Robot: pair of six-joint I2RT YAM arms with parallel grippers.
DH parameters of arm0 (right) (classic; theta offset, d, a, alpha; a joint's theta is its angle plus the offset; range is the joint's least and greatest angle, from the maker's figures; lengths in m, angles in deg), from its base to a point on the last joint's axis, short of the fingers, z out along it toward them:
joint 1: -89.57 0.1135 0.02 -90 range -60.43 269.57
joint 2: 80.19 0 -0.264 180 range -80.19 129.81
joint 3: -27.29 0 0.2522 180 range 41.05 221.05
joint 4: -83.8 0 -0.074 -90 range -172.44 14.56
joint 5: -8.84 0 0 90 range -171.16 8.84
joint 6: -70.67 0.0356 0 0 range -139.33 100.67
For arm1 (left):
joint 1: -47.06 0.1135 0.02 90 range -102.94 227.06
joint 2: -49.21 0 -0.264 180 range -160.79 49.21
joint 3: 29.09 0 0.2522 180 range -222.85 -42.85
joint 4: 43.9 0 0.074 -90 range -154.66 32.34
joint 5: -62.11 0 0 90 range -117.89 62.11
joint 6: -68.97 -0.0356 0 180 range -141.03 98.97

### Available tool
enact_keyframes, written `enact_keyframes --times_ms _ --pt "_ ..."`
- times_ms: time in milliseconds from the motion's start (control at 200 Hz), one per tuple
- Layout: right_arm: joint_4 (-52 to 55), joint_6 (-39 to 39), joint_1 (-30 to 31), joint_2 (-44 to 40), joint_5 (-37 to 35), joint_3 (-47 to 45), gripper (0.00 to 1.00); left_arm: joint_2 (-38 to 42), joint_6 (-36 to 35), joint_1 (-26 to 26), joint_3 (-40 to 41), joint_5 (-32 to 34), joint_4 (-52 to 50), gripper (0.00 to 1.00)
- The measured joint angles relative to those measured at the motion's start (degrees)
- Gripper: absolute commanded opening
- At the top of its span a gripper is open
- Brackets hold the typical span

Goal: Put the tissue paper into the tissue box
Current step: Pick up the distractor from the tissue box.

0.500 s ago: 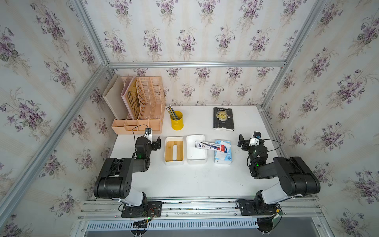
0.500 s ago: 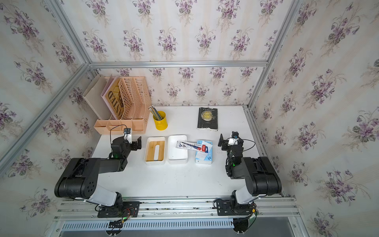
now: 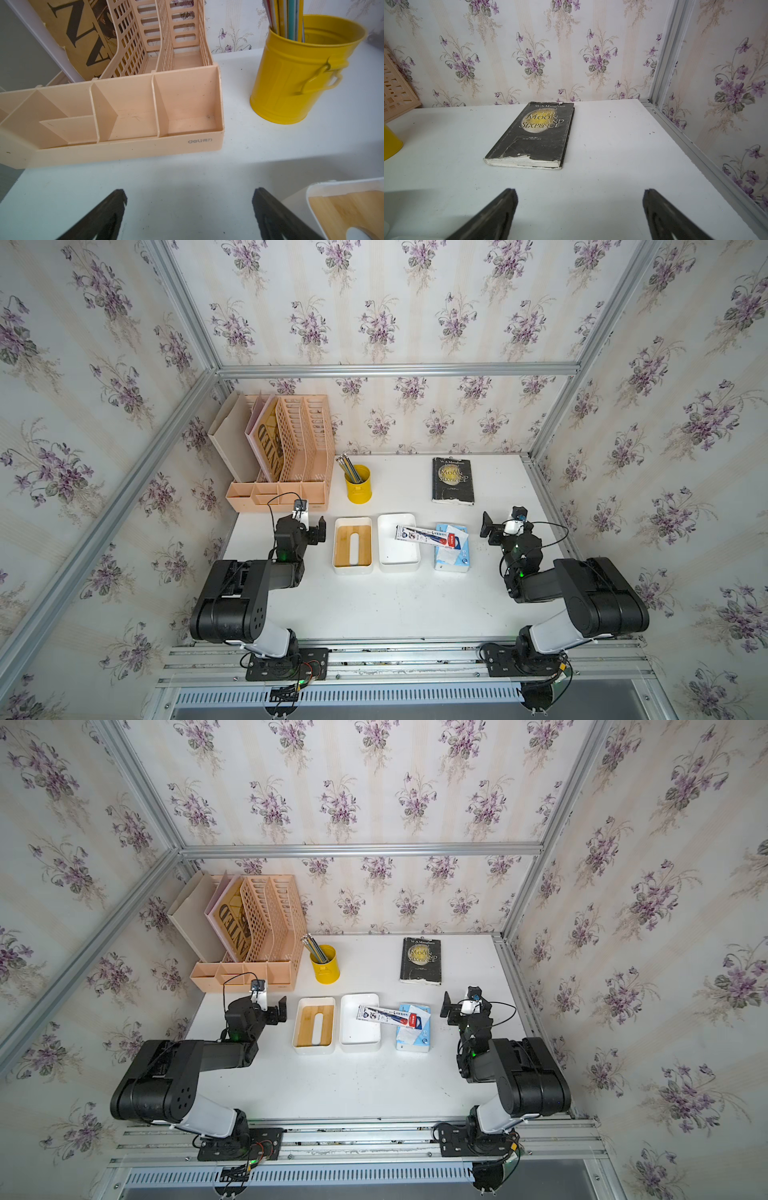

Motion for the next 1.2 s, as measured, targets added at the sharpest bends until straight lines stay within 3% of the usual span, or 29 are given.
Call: enact_keyframes --times_ms 165,300,500,634,744,994,1094,1199 --pt "-0.2 0.0 0.1 -4.7 -0.7 -3.0 1.0 3.3 0.1 -0.2 3.8 2.2 1.9 0.99" --pt "7.4 0.7 0.6 -15.6 -1.9 -0.6 1.0 13.9 0.5 -1.1 5.1 5.4 -0.9 0.99" --pt "27.6 7.6 0.7 -25.4 -0.1 10.9 1.0 29.2 7.1 -1.6 -7.8 6.5 -24.3 0.99" --pt "47.8 13.8 0.7 -26.5 1.5 22.9 1.0 30.4 9.8 -1.6 -16.8 -1.0 -40.8 0.99" --pt "58.9 16.8 0.7 -27.6 3.9 28.1 1.0 29.2 12.5 -1.6 -20.1 -9.4 -48.2 0.99" --pt "69.7 16.5 0.7 -25.4 27.2 33.2 0.96 20.8 19.7 -1.7 -22.4 -33.1 -52.6 0.99" --pt "73.7 15.3 1.9 -21.7 33.6 38.1 0.93 21.8 20.1 -2.2 -22.5 -37.3 -52.9 0.99" --pt "79.7 12.1 7.8 -17.9 34.0 43.6 0.92 23.3 20.1 -2.5 -21.9 -38.8 -53.7 0.99"
